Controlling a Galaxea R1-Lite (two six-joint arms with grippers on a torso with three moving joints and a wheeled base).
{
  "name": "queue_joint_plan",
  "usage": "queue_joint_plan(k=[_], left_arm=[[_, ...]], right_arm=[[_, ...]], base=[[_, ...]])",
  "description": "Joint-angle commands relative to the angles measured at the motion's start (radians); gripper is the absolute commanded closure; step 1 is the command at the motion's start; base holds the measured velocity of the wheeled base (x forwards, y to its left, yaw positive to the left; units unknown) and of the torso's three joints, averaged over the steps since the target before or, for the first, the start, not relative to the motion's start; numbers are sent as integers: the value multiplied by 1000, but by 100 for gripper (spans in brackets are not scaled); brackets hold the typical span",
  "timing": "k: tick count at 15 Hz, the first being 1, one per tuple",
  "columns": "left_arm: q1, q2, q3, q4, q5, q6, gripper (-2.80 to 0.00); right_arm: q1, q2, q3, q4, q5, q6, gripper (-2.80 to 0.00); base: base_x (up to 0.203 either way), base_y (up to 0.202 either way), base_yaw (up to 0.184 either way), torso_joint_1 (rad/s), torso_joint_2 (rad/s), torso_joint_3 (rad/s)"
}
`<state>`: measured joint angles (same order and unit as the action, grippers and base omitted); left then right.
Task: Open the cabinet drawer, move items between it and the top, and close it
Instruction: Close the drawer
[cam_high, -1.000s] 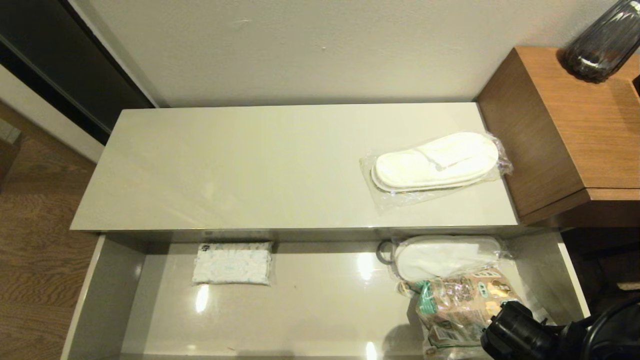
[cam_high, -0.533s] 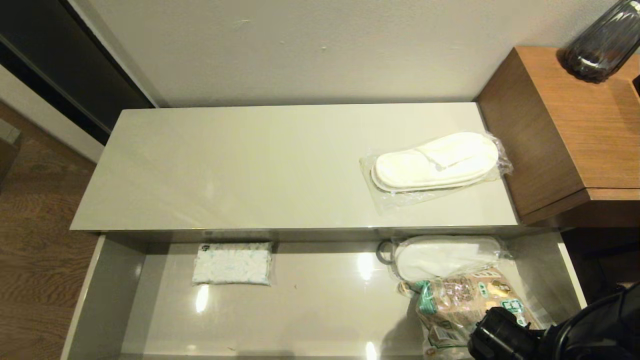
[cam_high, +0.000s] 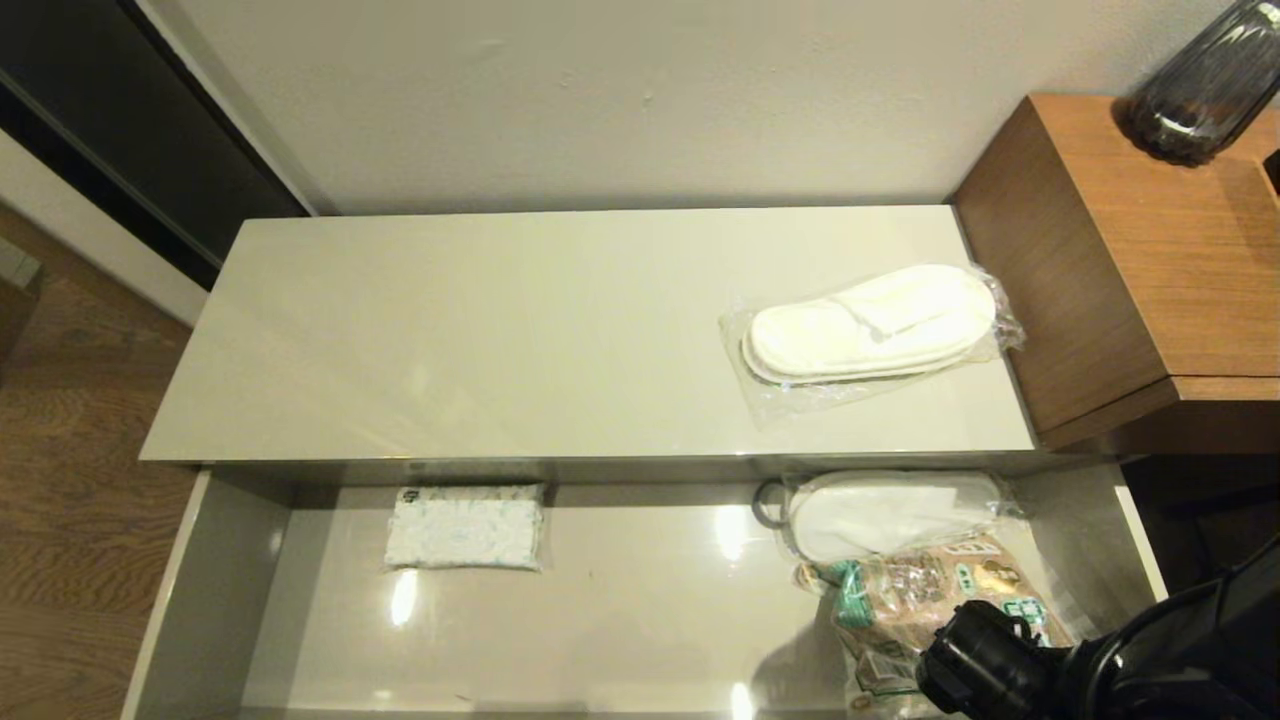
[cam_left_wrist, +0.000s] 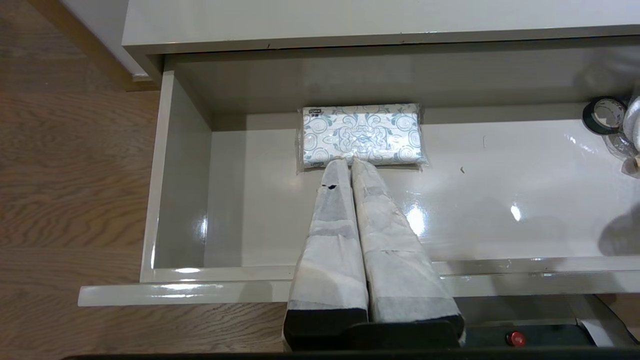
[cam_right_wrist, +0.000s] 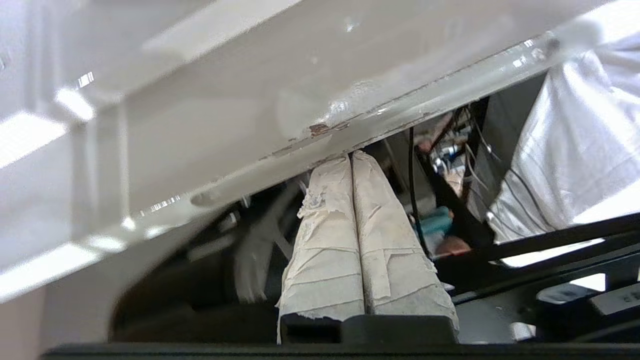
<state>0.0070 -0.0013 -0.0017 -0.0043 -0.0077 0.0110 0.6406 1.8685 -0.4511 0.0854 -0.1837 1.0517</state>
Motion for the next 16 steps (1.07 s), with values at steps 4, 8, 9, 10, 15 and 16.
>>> queue_joint_plan(k=[4, 8, 9, 10, 15, 16], left_arm=[[1, 1, 0, 0, 0, 0, 0], [-1, 1, 0, 0, 0, 0, 0], [0, 1, 0, 0, 0, 0, 0], [0, 1, 0, 0, 0, 0, 0], [0, 1, 0, 0, 0, 0, 0], [1, 1, 0, 0, 0, 0, 0]], right_arm=[[-3, -5, -51, -59, -130, 101, 0], [-66, -65, -213, 29, -218, 113, 0], [-103, -87, -278, 89, -226, 109, 0], [-150, -107, -340, 145, -230, 104, 0], [-311, -211, -517, 332, -223, 26, 0], [-311, -232, -517, 337, -223, 17, 0]], base=[[0, 0, 0, 0, 0, 0], [0, 0, 0, 0, 0, 0], [0, 0, 0, 0, 0, 0], [0, 0, 0, 0, 0, 0], [0, 0, 0, 0, 0, 0], [0, 0, 0, 0, 0, 0]])
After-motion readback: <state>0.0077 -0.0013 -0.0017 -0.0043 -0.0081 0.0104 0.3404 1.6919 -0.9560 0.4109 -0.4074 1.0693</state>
